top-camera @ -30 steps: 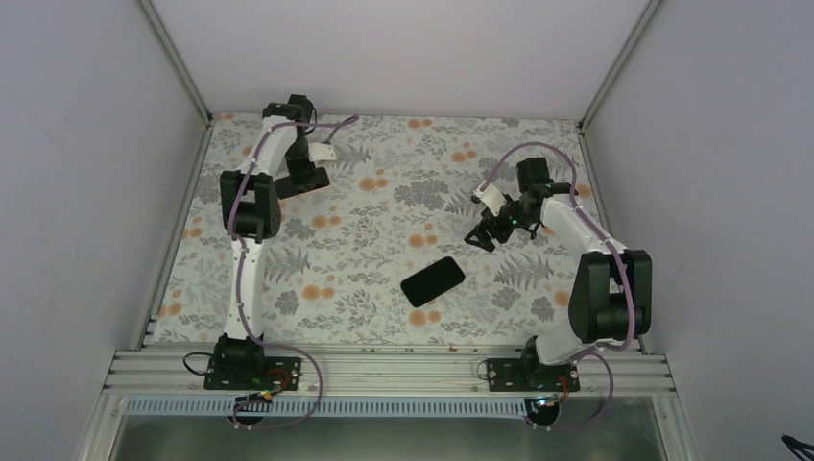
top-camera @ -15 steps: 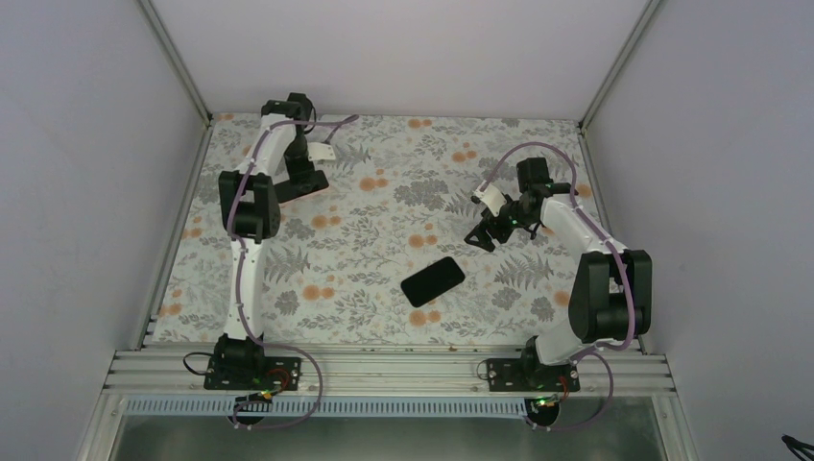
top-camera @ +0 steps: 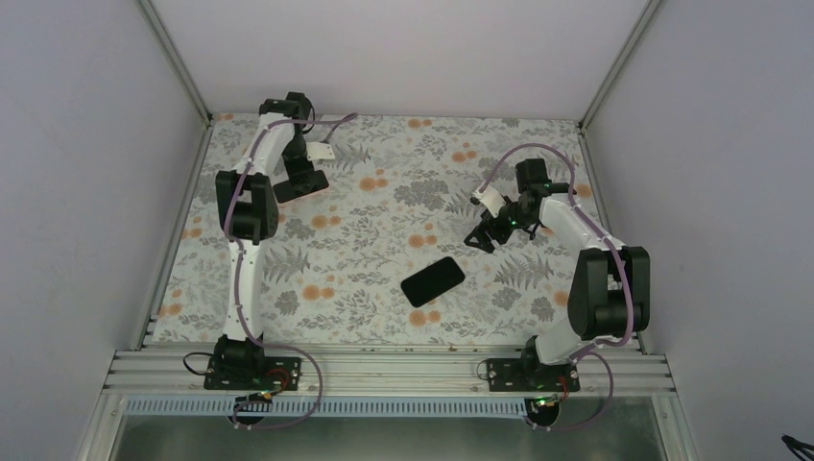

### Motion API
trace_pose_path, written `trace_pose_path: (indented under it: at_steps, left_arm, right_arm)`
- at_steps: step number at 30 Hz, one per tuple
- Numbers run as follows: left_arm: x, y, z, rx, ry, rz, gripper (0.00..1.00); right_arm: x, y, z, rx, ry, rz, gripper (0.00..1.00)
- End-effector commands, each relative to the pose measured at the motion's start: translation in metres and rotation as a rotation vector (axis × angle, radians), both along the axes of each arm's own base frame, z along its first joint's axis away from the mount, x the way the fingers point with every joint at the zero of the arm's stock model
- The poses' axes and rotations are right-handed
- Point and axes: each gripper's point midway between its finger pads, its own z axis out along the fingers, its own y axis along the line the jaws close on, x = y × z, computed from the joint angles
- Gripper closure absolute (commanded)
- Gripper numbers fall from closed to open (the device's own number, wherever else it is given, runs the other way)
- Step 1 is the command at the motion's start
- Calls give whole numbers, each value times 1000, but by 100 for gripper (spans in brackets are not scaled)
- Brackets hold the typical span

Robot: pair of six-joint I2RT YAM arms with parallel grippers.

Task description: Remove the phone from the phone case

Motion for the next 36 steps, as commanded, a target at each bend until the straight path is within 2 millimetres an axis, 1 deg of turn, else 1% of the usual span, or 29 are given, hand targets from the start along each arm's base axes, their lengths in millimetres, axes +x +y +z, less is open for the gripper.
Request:
trace_pose_path:
  at_steps: [1, 6, 10, 13, 19, 24, 26, 29, 31, 36]
  left_arm:
    - [-1, -1, -8, -6, 22, 32, 0]
    - [-4, -4, -19, -20, 46, 54, 0]
    - [-14, -1, -33, -8, 95, 73, 0]
    - [-16, -1, -36, -6, 104, 81, 0]
    - [-11, 0, -39, 3, 95, 96, 0]
    - [-19, -2, -48, 6, 128, 93, 0]
    - [-22, -2, -52, 8, 139, 94, 3]
    - [-25, -2, -54, 10, 153, 94, 21]
    - [-29, -3, -54, 14, 160, 93, 29]
    - [-29, -2, -47, 27, 147, 94, 31]
  right_arm:
    - [-8, 7, -4, 21, 21, 25, 0]
    - [-9, 6, -5, 19, 25, 23, 0]
    - [-9, 6, -6, 17, 29, 23, 0]
    - [-9, 6, -8, 14, 30, 21, 0]
    - [-9, 6, -8, 14, 29, 21, 0]
    - [-10, 5, -11, 5, 31, 17, 0]
    - [-9, 5, -11, 3, 30, 16, 0]
    - [-8, 5, -11, 3, 29, 16, 0]
    - [-8, 5, -10, 3, 28, 17, 0]
    - [-8, 5, -10, 3, 25, 17, 0]
